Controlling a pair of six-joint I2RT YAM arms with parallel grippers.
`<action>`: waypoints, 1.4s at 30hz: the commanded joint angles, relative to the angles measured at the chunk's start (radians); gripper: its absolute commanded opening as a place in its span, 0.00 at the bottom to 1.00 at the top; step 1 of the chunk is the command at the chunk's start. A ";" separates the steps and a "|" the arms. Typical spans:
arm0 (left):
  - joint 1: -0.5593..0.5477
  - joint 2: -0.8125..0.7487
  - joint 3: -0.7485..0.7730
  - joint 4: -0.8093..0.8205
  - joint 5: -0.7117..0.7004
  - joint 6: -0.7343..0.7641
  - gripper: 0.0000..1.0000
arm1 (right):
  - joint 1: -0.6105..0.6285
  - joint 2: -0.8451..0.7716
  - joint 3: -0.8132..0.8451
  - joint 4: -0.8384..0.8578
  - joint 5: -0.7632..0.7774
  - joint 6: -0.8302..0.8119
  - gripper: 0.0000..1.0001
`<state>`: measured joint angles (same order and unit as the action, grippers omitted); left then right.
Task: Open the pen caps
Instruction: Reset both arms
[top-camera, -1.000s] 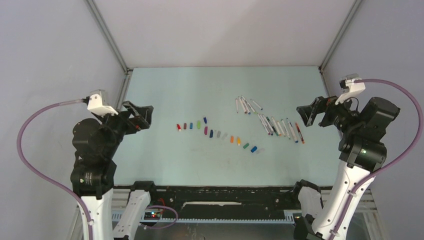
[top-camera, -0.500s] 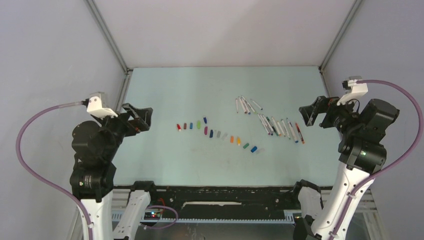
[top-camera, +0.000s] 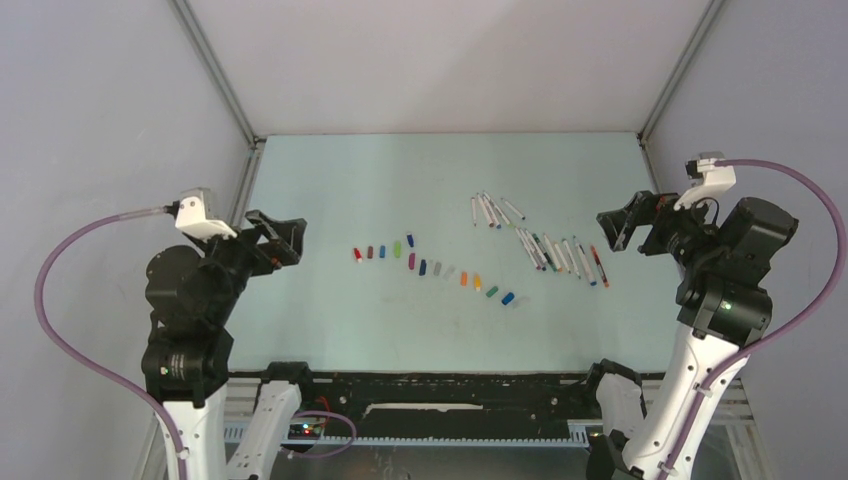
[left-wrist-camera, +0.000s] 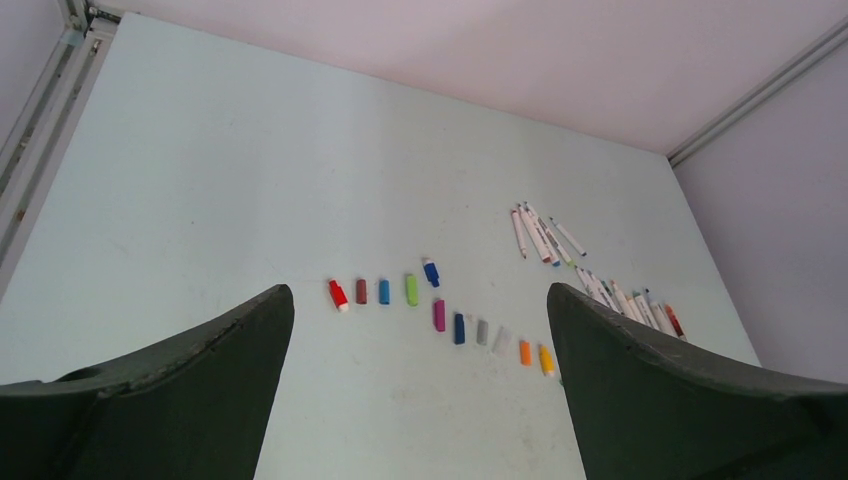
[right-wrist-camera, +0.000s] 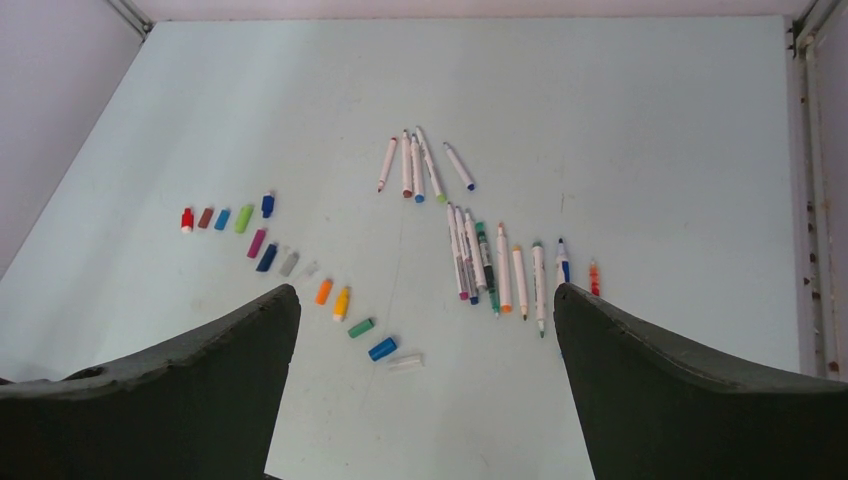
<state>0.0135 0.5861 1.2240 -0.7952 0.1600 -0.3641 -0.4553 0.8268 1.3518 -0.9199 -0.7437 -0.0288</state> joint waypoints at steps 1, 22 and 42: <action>0.010 -0.018 -0.035 0.028 0.012 0.019 1.00 | -0.002 -0.006 -0.013 0.045 -0.011 0.024 1.00; 0.010 -0.029 -0.085 0.041 0.000 0.040 1.00 | -0.002 -0.010 -0.064 0.081 -0.004 0.023 0.99; 0.009 -0.030 -0.100 0.046 -0.005 0.042 1.00 | -0.002 -0.036 -0.074 0.093 0.022 0.019 1.00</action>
<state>0.0135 0.5636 1.1442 -0.7795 0.1596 -0.3466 -0.4553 0.8024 1.2774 -0.8700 -0.7357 -0.0216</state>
